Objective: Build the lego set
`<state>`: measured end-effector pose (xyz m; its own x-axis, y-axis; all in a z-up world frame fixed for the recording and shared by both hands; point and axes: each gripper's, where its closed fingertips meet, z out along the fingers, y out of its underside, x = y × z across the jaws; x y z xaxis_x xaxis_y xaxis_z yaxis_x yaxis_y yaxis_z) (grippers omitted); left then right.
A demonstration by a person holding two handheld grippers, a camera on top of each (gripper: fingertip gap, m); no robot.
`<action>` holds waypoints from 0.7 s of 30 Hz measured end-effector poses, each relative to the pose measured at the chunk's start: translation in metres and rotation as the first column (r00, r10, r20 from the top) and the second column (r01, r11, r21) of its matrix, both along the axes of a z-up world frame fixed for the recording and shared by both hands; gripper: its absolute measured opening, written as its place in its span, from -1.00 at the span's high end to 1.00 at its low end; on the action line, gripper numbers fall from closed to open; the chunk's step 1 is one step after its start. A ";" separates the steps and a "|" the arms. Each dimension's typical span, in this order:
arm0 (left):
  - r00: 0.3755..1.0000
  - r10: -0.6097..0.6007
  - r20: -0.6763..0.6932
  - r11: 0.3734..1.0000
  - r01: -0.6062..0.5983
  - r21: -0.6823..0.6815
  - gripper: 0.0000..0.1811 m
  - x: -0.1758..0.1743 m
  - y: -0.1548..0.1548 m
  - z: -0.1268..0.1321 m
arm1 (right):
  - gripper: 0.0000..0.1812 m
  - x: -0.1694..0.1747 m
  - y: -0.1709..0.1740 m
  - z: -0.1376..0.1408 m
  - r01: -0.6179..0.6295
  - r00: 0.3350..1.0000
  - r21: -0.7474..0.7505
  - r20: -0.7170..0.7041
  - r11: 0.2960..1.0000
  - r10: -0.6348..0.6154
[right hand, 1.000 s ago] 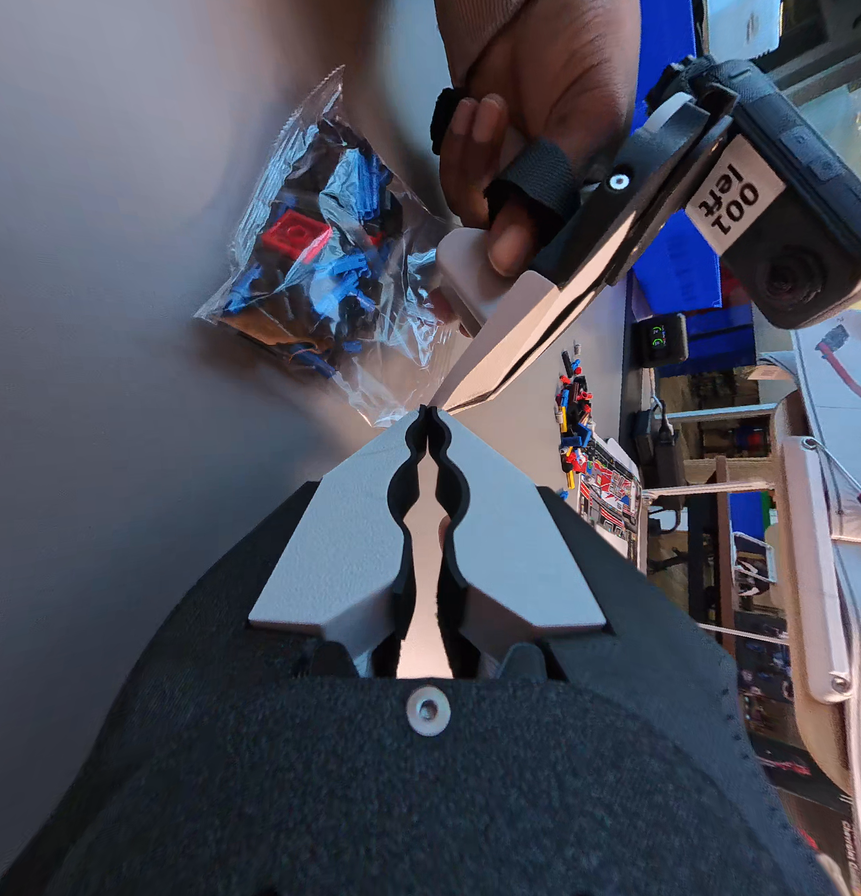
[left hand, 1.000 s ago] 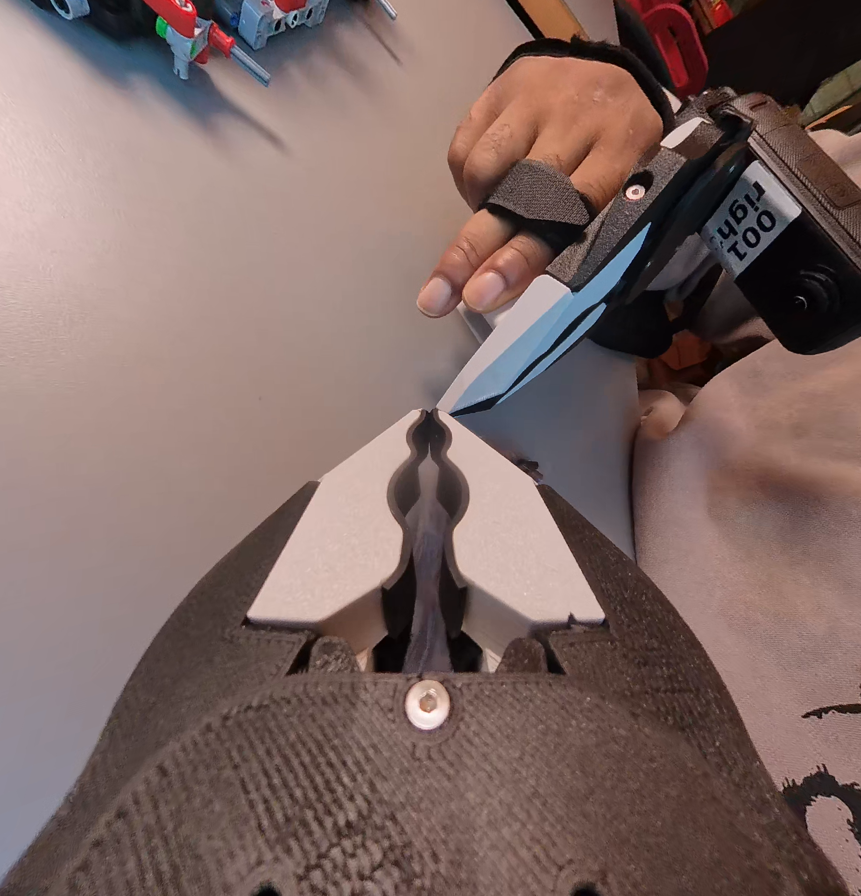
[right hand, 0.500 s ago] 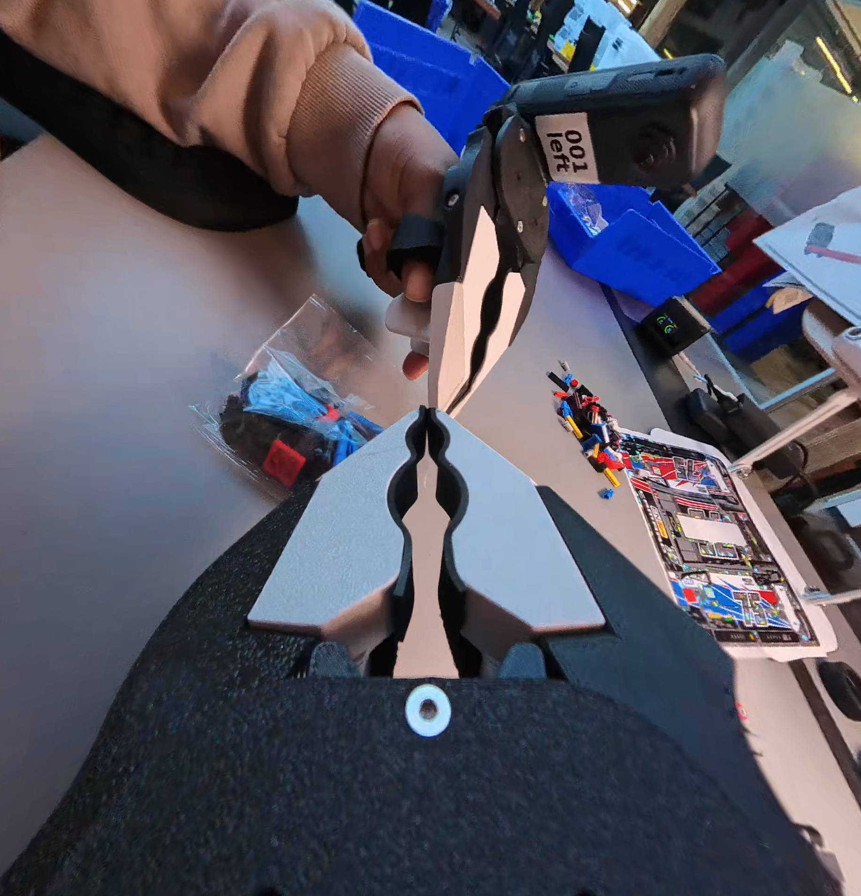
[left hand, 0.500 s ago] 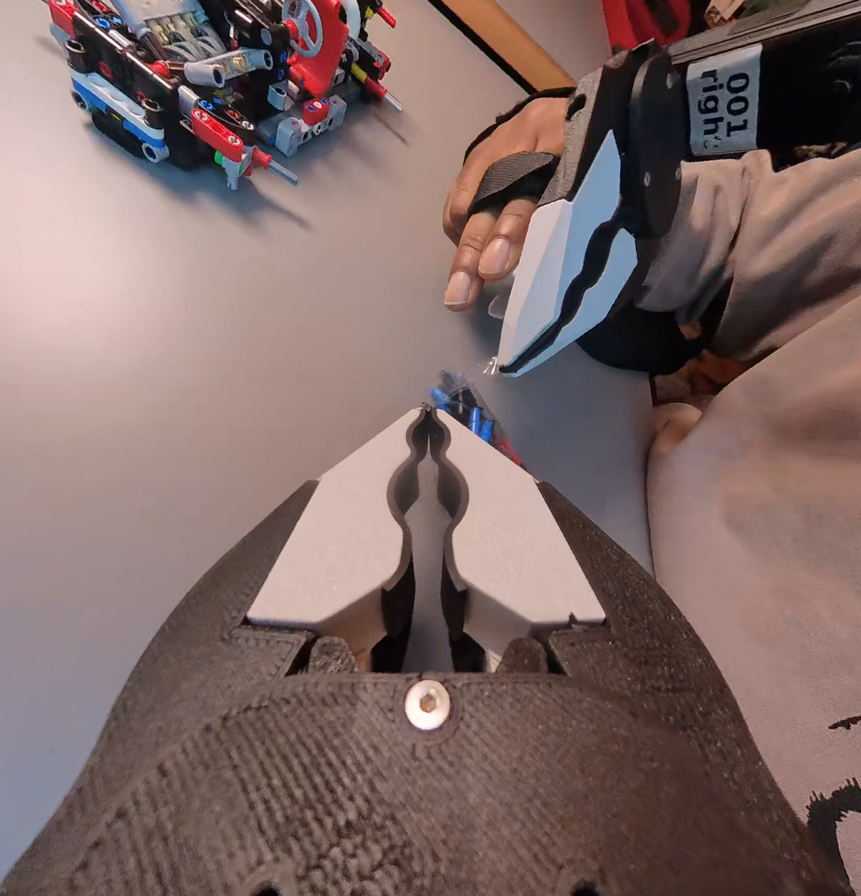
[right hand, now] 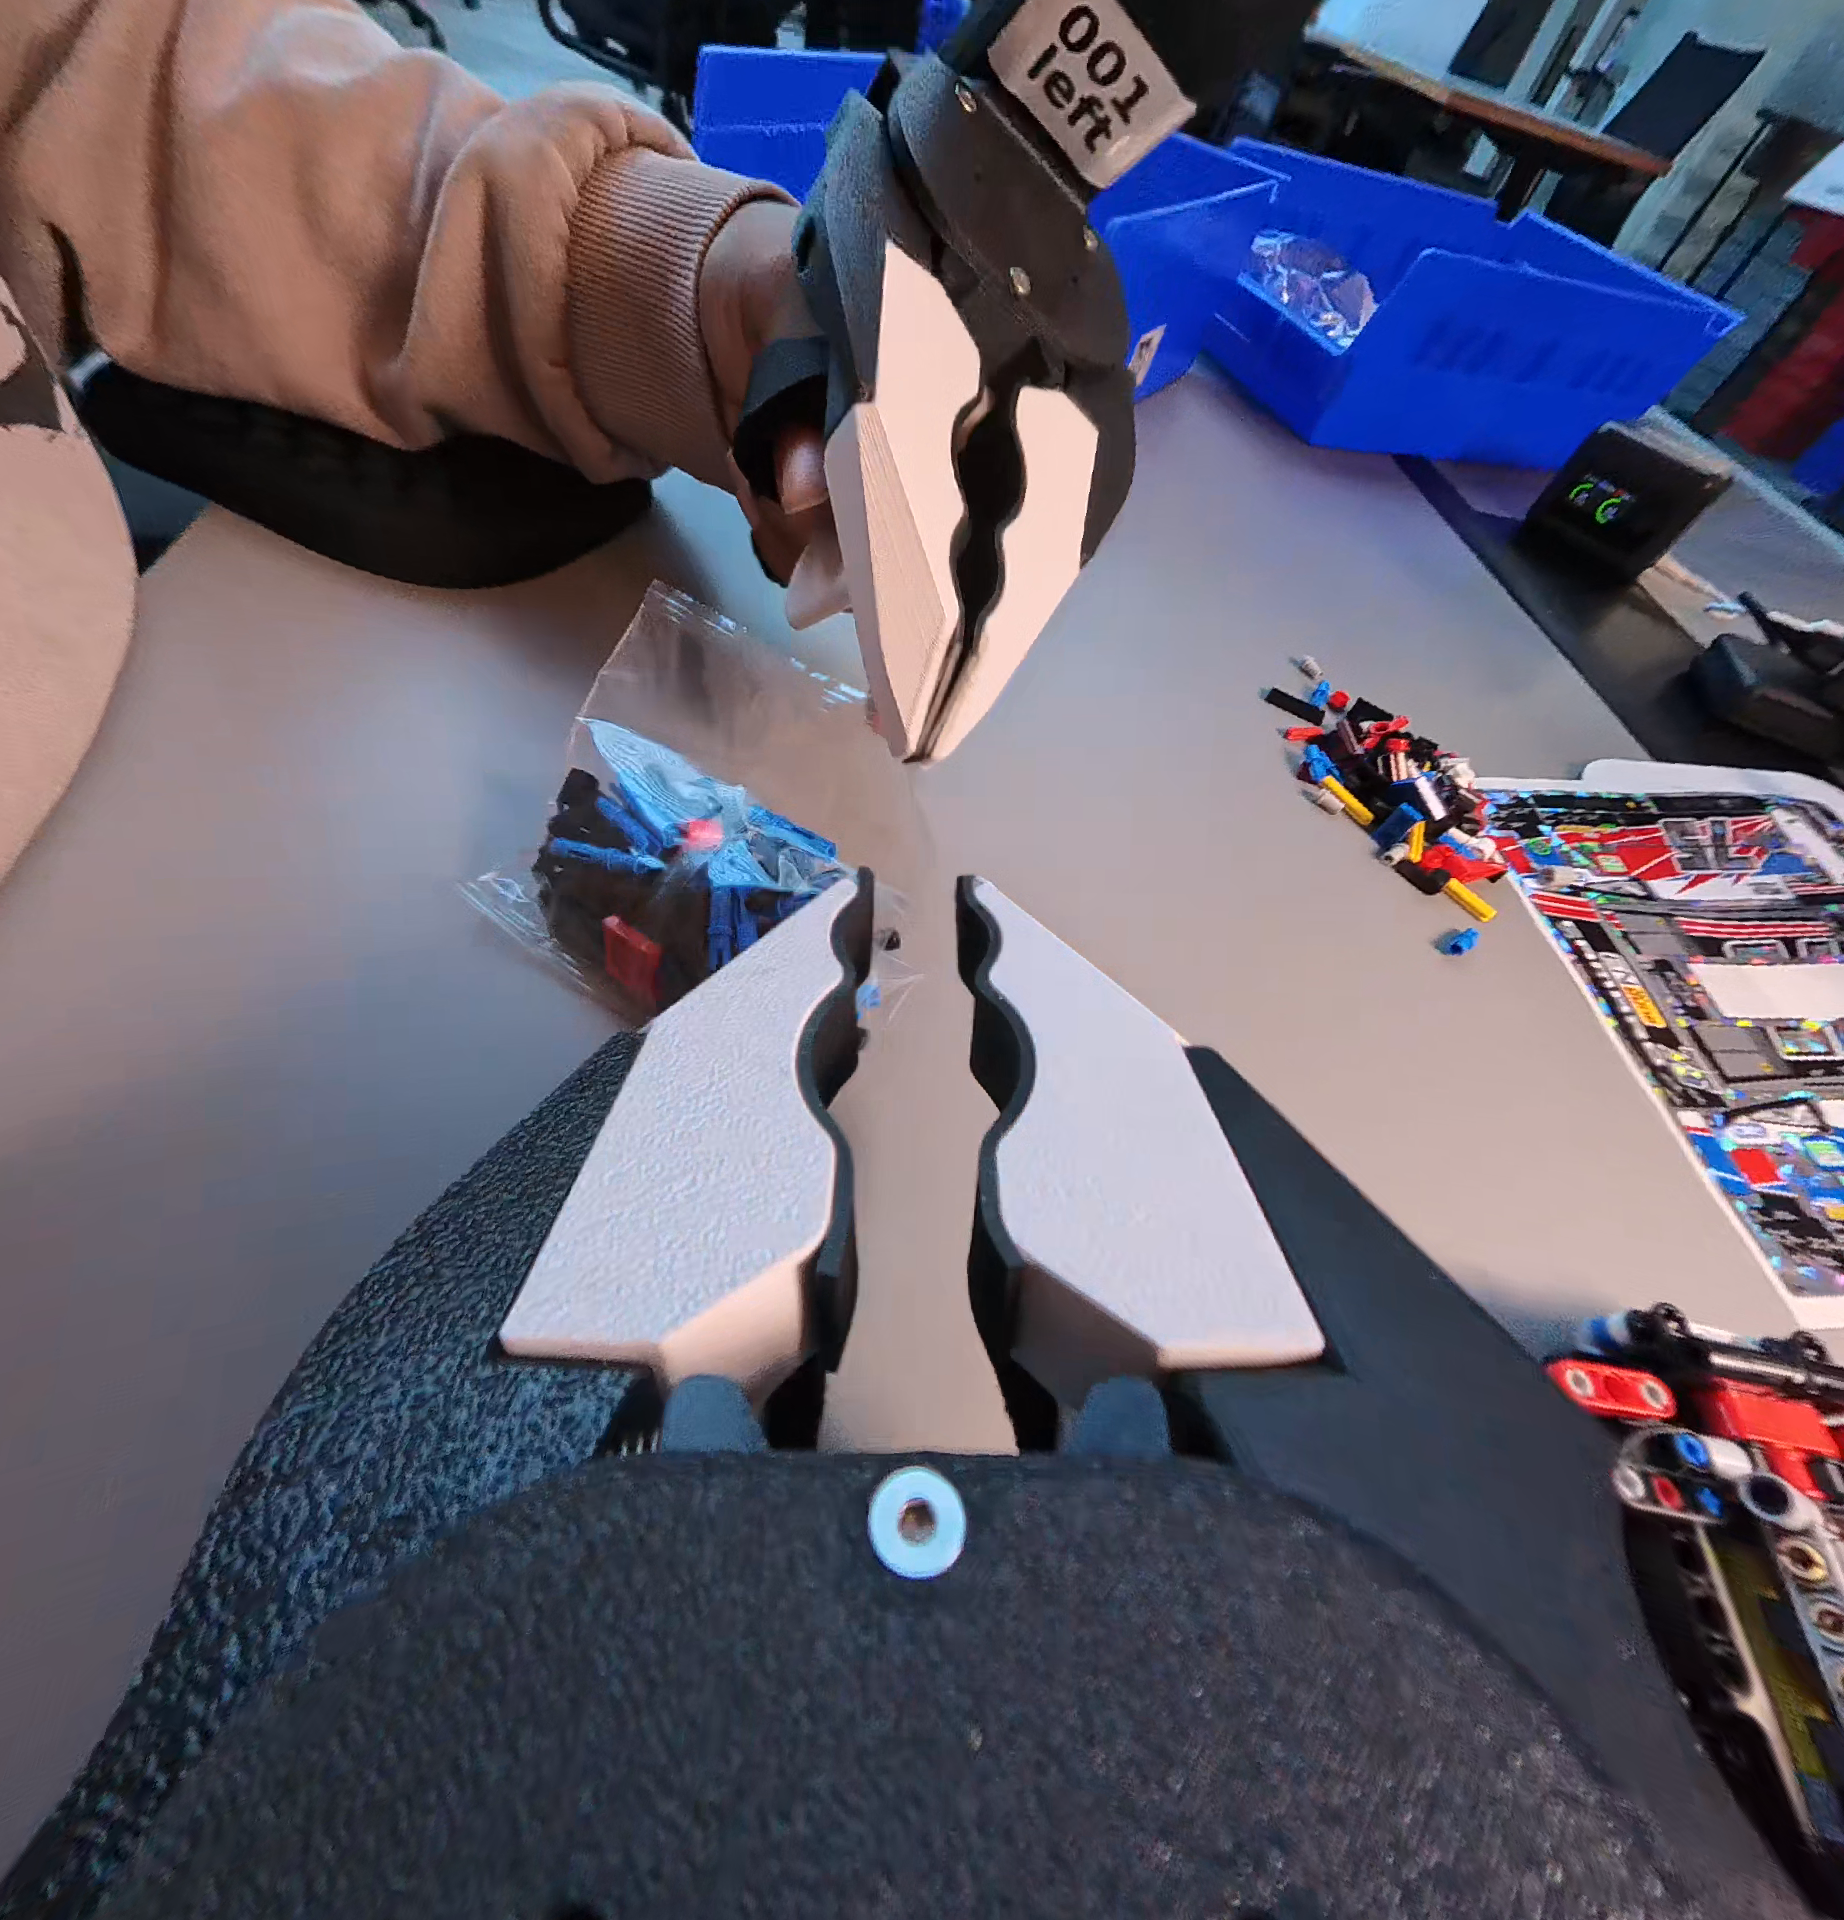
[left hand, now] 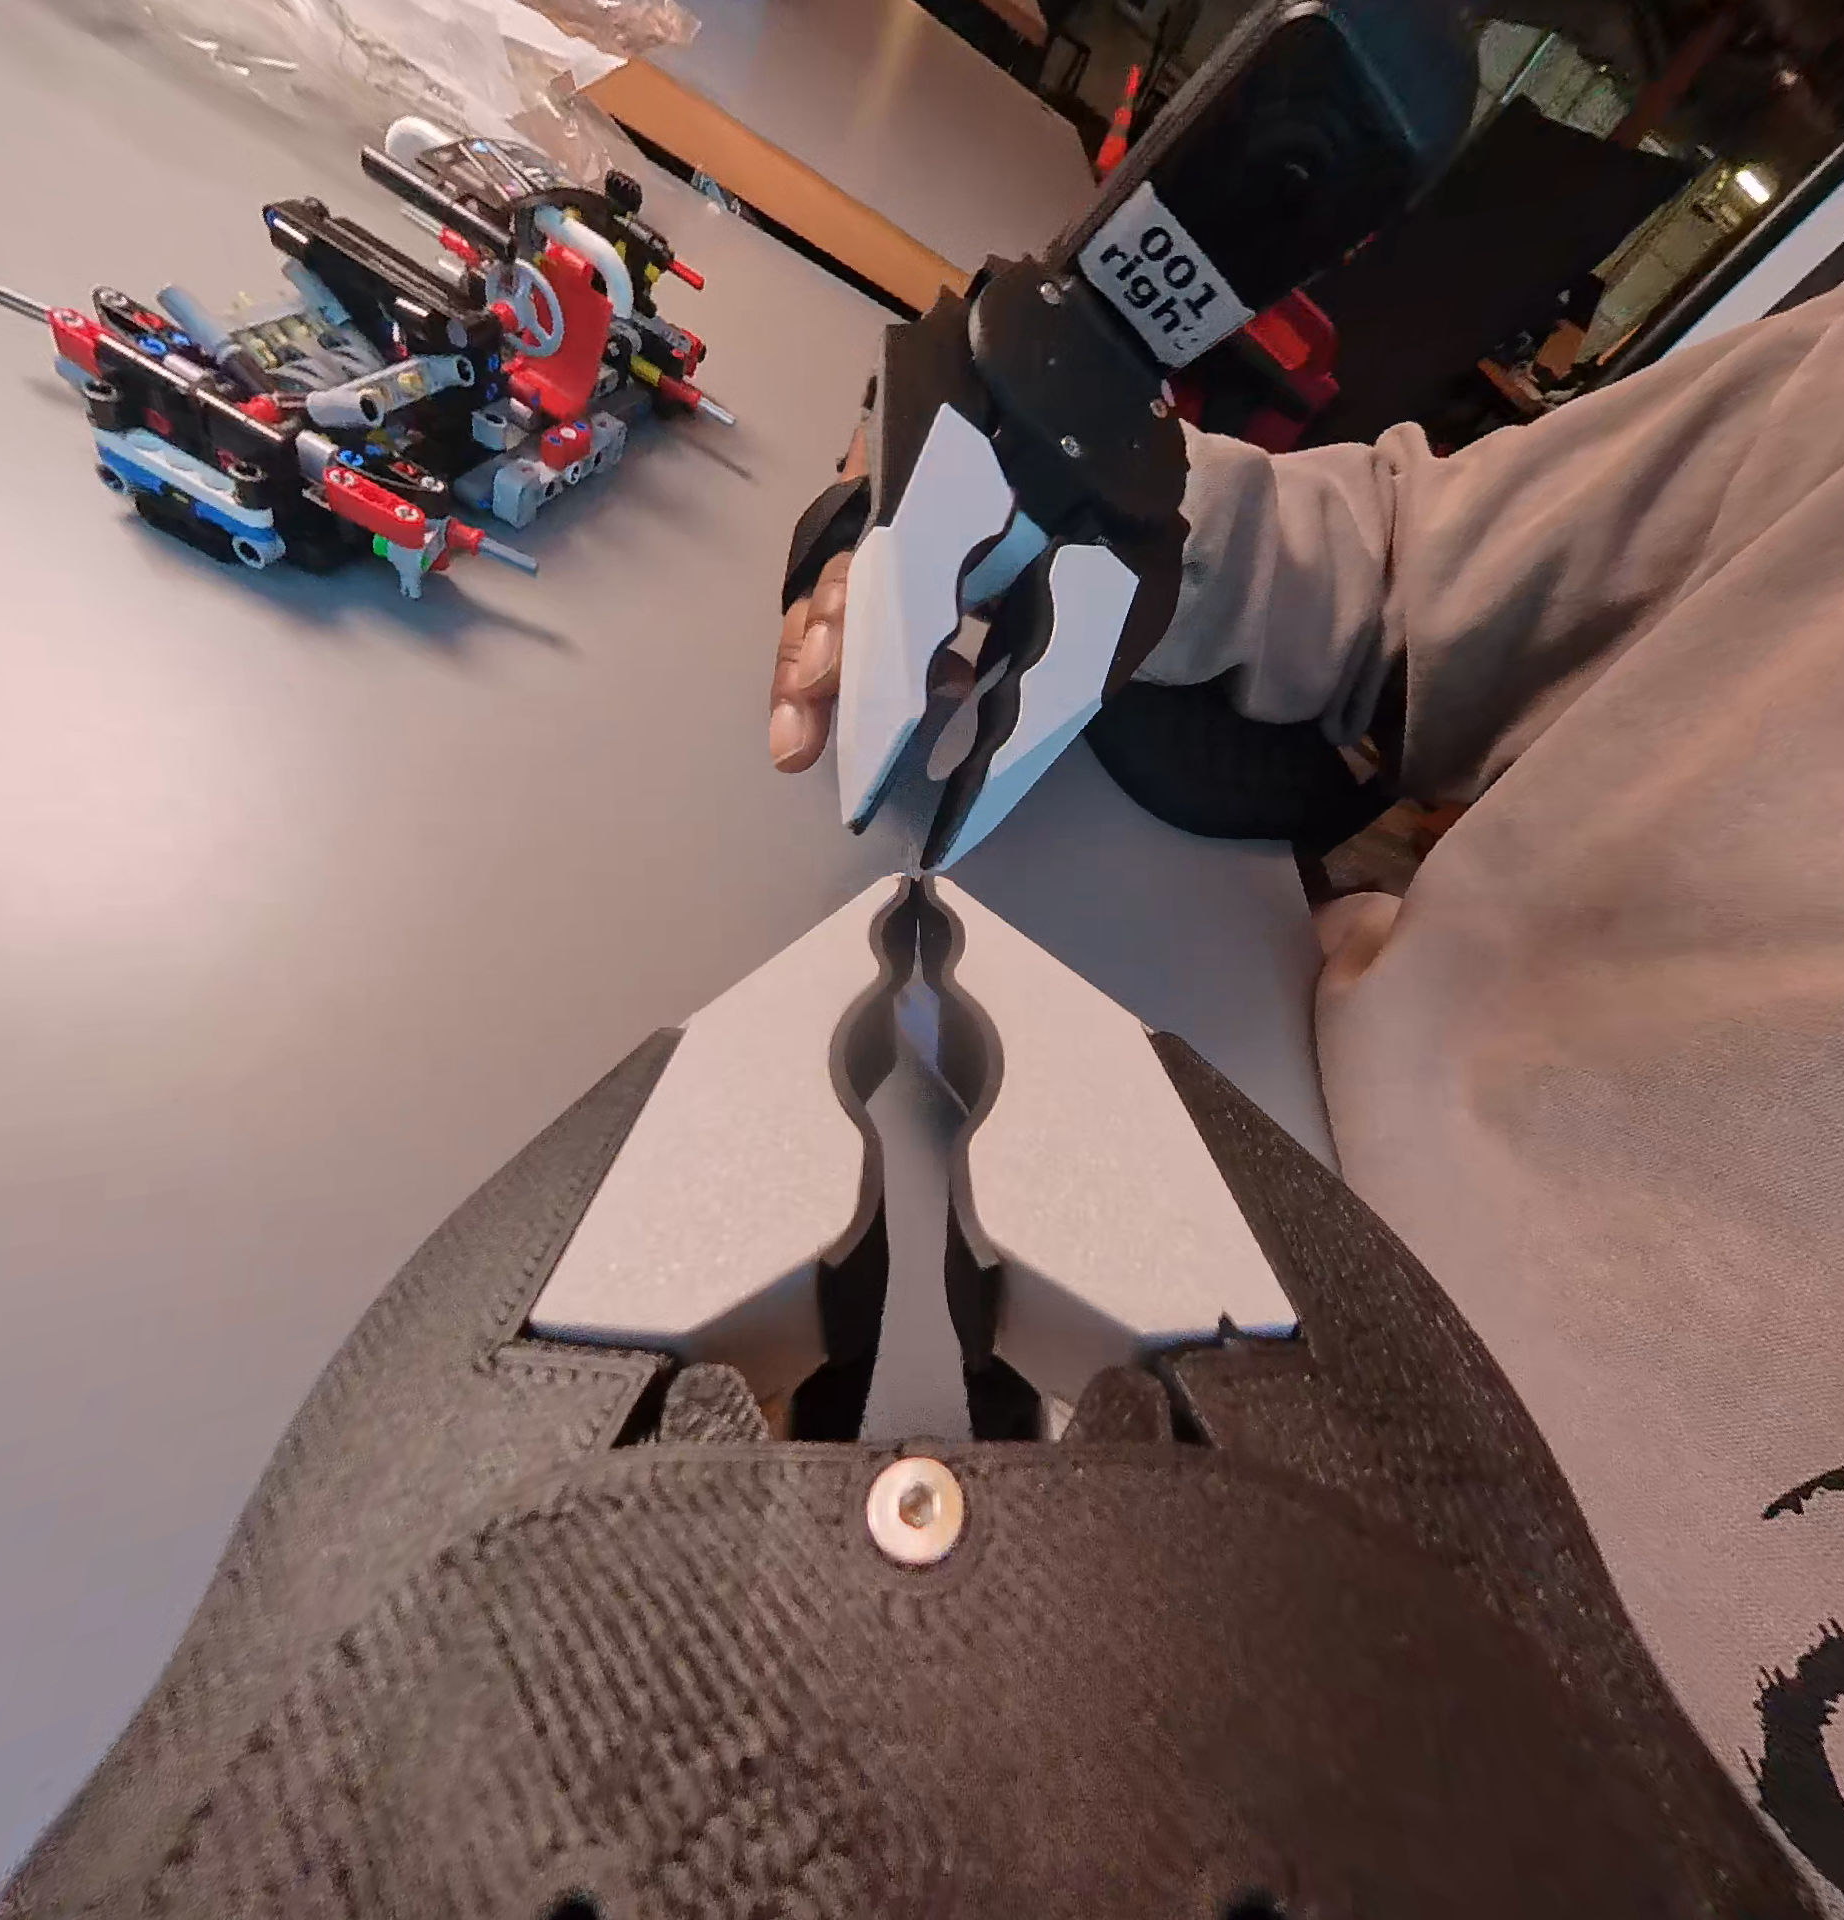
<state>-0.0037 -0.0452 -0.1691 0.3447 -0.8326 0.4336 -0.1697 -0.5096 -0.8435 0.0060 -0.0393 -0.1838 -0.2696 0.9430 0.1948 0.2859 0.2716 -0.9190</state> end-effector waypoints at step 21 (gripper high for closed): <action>0.980 -0.115 0.163 0.958 0.066 0.279 1.00 -0.012 -0.026 0.052 | 1.00 0.020 -0.008 0.047 -0.125 0.984 -0.188 0.103 0.974 0.146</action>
<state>-0.0159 -0.0713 -0.1166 0.2011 -0.9512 0.2343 -0.0409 -0.2471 -0.9681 0.0258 -0.0470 -0.1371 -0.4081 0.9128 -0.0152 0.3650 0.1479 -0.9192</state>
